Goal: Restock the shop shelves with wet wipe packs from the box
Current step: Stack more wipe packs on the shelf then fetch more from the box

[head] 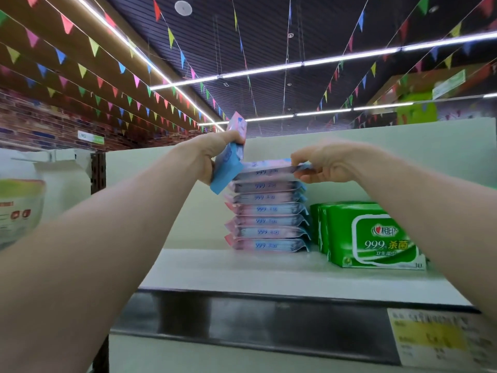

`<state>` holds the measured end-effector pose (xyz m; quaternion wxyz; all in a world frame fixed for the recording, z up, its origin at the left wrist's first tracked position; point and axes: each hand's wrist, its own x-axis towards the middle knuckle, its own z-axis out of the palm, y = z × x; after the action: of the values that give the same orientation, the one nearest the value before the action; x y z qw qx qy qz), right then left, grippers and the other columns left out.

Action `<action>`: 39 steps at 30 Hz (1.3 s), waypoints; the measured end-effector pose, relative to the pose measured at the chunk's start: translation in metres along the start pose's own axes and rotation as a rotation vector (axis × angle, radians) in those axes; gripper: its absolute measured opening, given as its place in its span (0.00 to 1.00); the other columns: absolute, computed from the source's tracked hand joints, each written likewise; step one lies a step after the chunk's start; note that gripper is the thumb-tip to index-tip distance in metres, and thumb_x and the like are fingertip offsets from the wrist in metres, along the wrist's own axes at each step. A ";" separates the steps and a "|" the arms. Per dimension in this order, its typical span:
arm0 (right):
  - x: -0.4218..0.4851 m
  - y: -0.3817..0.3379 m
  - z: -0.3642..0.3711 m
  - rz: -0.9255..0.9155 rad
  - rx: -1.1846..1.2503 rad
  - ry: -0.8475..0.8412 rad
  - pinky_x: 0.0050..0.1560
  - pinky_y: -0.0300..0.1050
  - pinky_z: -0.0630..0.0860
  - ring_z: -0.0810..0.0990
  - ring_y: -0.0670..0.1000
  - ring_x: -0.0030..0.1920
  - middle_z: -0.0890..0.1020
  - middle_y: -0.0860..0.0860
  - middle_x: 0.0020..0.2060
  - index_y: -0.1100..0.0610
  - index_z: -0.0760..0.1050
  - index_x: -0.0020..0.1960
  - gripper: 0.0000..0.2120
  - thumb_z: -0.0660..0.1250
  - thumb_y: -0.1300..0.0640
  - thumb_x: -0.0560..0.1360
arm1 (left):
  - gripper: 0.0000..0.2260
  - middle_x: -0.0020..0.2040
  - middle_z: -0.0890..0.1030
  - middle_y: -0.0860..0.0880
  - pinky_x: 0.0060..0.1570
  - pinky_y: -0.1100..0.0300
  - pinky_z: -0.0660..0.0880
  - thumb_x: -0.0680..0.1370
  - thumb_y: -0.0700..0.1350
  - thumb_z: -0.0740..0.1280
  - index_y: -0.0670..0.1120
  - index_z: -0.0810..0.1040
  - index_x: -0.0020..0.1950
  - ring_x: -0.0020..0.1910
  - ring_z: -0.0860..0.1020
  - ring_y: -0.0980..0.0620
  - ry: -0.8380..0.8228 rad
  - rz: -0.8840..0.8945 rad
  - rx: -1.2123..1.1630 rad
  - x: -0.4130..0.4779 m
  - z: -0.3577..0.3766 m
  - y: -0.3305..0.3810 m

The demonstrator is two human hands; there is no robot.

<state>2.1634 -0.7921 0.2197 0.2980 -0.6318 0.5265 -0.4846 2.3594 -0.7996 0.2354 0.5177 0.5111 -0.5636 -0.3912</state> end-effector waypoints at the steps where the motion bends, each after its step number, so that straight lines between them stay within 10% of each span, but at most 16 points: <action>1: 0.002 0.001 0.000 0.002 -0.027 -0.001 0.28 0.32 0.75 0.74 0.45 0.33 0.75 0.54 0.37 0.61 0.71 0.41 0.06 0.64 0.66 0.76 | 0.22 0.43 0.79 0.44 0.46 0.53 0.78 0.71 0.52 0.72 0.43 0.73 0.59 0.39 0.78 0.47 0.005 0.002 0.023 0.004 0.002 0.002; 6: 0.014 0.008 0.001 -0.024 -0.190 0.048 0.25 0.32 0.71 0.70 0.46 0.29 0.73 0.53 0.32 0.62 0.70 0.40 0.08 0.67 0.65 0.75 | 0.18 0.40 0.76 0.45 0.40 0.57 0.74 0.72 0.52 0.70 0.43 0.73 0.57 0.35 0.75 0.48 0.010 0.014 0.201 0.017 0.014 0.004; 12: 0.022 0.014 0.005 -0.061 -0.327 0.090 0.27 0.37 0.64 0.65 0.47 0.27 0.70 0.53 0.29 0.68 0.73 0.62 0.20 0.69 0.57 0.76 | 0.10 0.37 0.73 0.46 0.31 0.63 0.69 0.75 0.47 0.68 0.43 0.71 0.46 0.32 0.72 0.51 0.011 0.188 0.441 0.028 0.023 0.003; 16: 0.031 0.019 0.013 -0.114 -0.431 0.161 0.29 0.42 0.64 0.66 0.50 0.28 0.71 0.52 0.28 0.64 0.79 0.58 0.20 0.71 0.51 0.74 | 0.18 0.44 0.75 0.49 0.37 0.61 0.73 0.71 0.49 0.73 0.47 0.78 0.59 0.39 0.75 0.51 -0.023 0.257 0.560 0.030 0.016 0.006; 22: 0.022 0.012 0.012 -0.207 -0.661 0.184 0.50 0.45 0.73 0.77 0.54 0.48 0.81 0.56 0.52 0.60 0.79 0.58 0.17 0.63 0.49 0.78 | 0.16 0.53 0.72 0.49 0.48 0.57 0.73 0.71 0.44 0.70 0.56 0.74 0.57 0.43 0.73 0.53 -0.137 0.377 0.725 0.027 0.013 0.010; 31: 0.011 -0.004 0.016 -0.213 0.077 0.042 0.32 0.38 0.78 0.83 0.50 0.39 0.81 0.52 0.45 0.55 0.76 0.55 0.06 0.64 0.57 0.79 | 0.24 0.56 0.79 0.50 0.57 0.50 0.78 0.66 0.48 0.69 0.61 0.77 0.62 0.52 0.80 0.48 -0.282 0.389 0.863 0.019 0.015 0.020; 39: 0.025 0.002 0.009 -0.121 0.350 0.215 0.28 0.36 0.78 0.83 0.55 0.38 0.80 0.62 0.47 0.68 0.73 0.52 0.05 0.63 0.70 0.77 | 0.22 0.70 0.68 0.51 0.71 0.45 0.59 0.75 0.51 0.69 0.54 0.72 0.69 0.70 0.64 0.48 -0.212 0.373 0.817 0.038 -0.007 0.007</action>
<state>2.1707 -0.8174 0.2221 0.3155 -0.5456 0.4242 -0.6503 2.3676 -0.8352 0.2502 0.2749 0.5201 -0.8039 -0.0875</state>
